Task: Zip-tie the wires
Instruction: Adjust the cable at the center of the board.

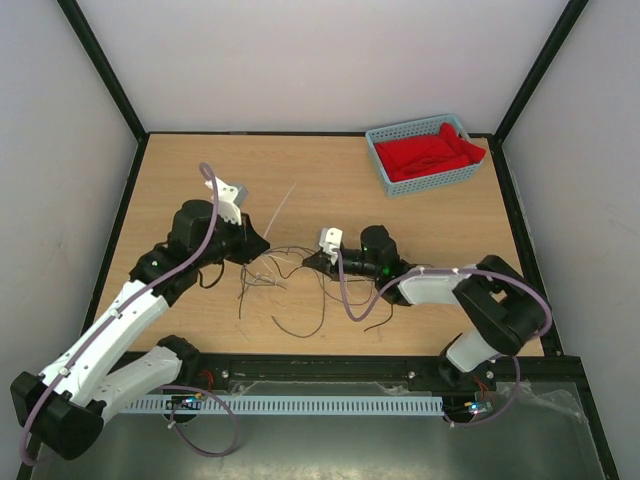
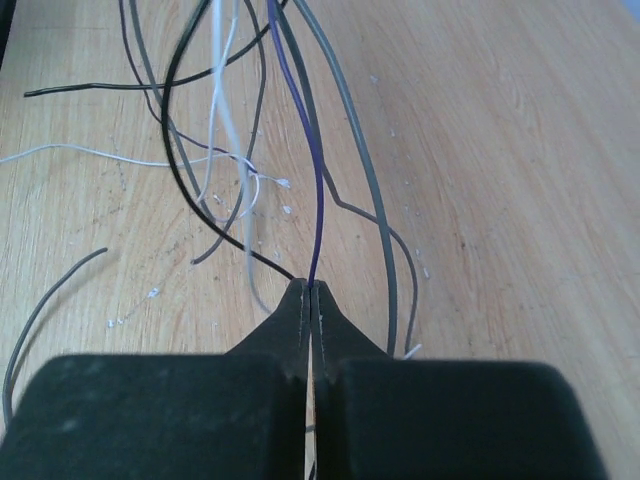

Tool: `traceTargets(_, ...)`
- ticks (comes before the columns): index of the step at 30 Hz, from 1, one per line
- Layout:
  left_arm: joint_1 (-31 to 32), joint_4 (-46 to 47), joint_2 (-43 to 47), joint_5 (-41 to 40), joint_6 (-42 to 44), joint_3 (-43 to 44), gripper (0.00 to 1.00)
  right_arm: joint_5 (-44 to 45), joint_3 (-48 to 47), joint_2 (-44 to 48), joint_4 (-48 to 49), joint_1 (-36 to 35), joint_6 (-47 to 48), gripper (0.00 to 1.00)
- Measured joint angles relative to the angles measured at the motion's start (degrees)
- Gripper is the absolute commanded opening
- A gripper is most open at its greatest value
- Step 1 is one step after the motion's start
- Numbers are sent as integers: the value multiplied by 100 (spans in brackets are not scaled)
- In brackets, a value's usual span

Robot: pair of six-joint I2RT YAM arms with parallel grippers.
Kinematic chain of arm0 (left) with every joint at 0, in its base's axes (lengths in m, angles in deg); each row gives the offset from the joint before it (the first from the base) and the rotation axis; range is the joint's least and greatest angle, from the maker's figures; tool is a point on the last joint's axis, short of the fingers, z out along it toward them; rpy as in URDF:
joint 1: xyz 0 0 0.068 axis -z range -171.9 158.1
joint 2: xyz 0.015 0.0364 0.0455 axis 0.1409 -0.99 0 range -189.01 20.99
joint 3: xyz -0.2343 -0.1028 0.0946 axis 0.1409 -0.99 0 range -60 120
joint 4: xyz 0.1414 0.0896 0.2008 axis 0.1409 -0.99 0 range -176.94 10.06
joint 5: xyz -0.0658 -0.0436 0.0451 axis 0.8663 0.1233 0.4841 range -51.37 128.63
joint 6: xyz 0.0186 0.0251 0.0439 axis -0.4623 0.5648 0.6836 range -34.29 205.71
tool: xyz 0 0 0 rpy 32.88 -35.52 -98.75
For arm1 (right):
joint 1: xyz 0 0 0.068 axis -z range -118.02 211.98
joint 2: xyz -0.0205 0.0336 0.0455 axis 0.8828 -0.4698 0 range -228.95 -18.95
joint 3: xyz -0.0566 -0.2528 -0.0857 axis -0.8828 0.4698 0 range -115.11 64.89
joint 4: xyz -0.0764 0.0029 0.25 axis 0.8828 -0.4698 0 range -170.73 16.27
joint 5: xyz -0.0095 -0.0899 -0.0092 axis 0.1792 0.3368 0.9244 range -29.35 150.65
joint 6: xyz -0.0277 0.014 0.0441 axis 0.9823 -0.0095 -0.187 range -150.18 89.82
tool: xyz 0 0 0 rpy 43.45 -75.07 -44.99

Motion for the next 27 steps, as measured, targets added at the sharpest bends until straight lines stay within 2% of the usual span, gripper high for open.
traceTargets(7, -245, -39, 0, -13, 9, 2, 0, 208, 162, 922, -887, -2, 170, 0)
traceTargets(15, -354, -57, 0, -11, 31, 2, 0, 584, 243, 1298, -1707, 7, 225, 0)
traceTargets(27, -627, -186, 57, 96, 66, 2, 0, 1130, 470, 2015, -1932, 476, 101, 0)
